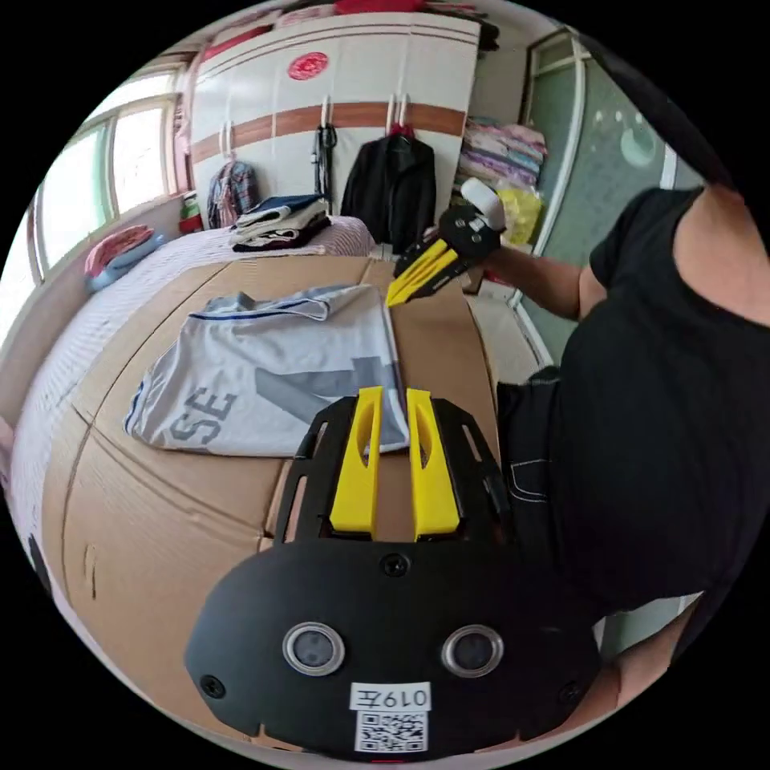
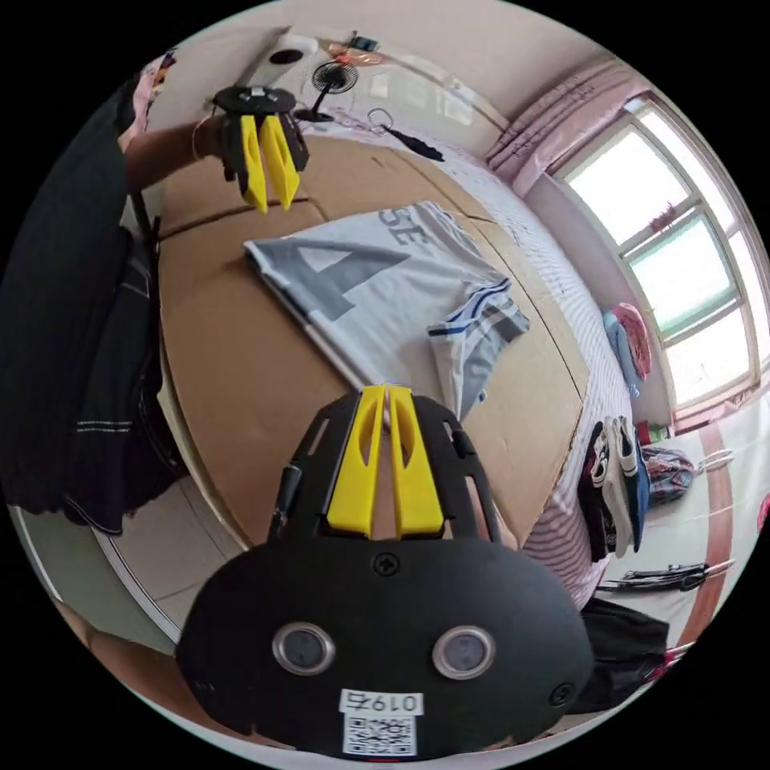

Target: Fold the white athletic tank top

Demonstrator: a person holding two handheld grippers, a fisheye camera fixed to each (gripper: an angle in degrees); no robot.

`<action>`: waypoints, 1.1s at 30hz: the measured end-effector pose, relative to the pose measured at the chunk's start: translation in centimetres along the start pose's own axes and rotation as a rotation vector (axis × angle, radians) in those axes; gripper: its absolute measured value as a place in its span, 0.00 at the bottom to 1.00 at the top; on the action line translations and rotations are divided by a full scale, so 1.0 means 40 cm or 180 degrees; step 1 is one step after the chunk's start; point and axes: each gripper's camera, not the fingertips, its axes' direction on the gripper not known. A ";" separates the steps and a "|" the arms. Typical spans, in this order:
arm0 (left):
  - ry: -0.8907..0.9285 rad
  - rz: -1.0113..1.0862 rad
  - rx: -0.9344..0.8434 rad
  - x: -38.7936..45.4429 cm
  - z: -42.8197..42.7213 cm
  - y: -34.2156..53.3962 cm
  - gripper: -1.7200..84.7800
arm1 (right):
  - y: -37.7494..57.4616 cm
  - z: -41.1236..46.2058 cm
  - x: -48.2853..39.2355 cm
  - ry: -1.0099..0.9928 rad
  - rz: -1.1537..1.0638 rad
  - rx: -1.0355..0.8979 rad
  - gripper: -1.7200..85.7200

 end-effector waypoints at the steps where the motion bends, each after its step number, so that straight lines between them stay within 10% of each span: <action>1: -0.0210 0.0212 -0.0235 0.091 0.015 -0.030 0.08 | -0.017 -0.035 -0.036 0.0080 -0.0134 -0.0091 0.05; 6: -0.1322 0.0843 -0.0847 0.335 0.050 -0.112 0.10 | -0.082 -0.164 -0.106 0.0195 -0.0454 -0.0280 0.11; 33: -0.1559 0.0508 -0.1633 0.634 -0.342 -0.124 0.03 | -0.192 -0.728 -0.326 0.0110 -0.0265 0.0194 0.01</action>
